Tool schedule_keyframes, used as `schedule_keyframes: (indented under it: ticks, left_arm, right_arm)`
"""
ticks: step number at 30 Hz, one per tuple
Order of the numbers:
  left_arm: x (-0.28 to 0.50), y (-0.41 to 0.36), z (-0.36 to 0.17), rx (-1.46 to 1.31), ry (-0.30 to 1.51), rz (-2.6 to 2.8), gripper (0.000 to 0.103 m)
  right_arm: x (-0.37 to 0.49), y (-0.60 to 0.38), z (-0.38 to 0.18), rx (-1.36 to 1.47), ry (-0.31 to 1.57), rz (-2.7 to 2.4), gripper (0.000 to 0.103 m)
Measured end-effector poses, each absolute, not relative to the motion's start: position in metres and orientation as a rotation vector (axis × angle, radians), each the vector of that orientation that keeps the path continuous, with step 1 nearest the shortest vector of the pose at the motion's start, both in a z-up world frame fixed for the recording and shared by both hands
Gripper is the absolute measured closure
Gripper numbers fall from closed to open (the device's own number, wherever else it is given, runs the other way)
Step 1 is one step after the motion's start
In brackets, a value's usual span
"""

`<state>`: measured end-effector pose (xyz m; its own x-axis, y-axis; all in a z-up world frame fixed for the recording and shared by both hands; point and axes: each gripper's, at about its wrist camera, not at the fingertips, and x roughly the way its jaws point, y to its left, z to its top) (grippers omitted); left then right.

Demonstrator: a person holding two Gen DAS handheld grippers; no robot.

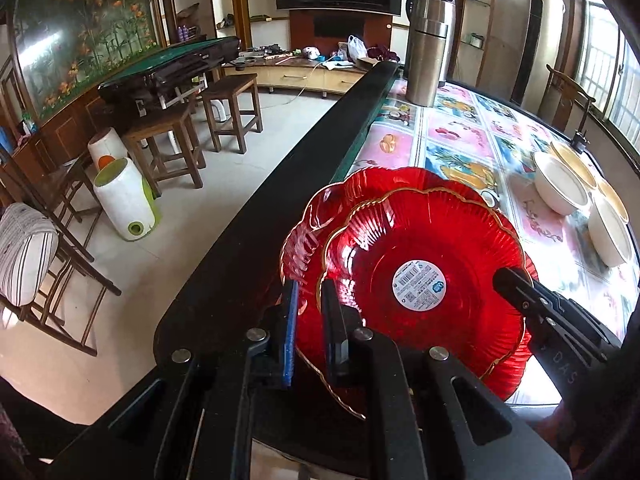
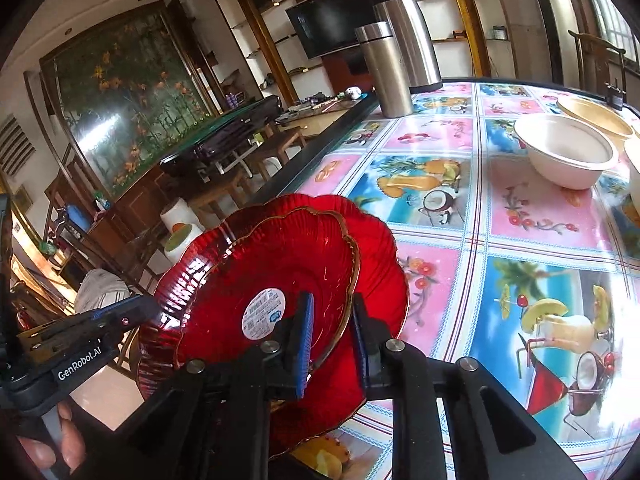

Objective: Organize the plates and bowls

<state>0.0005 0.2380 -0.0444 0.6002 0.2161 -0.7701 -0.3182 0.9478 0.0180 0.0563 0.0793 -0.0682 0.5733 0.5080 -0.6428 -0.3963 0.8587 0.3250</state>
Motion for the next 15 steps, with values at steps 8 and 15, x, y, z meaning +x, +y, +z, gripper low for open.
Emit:
schedule_keyframes:
  ticks: [8, 15]
  left_arm:
    - [-0.003, 0.237, -0.044, -0.113, 0.871, 0.315, 0.094]
    - [-0.007, 0.24, -0.047, -0.117, 0.874, 0.32, 0.094]
  right_arm:
    - [0.052, 0.087, -0.065, 0.097, 0.803, 0.532, 0.07]
    - [0.042, 0.077, -0.045, 0.114, 0.704, 0.526, 0.047]
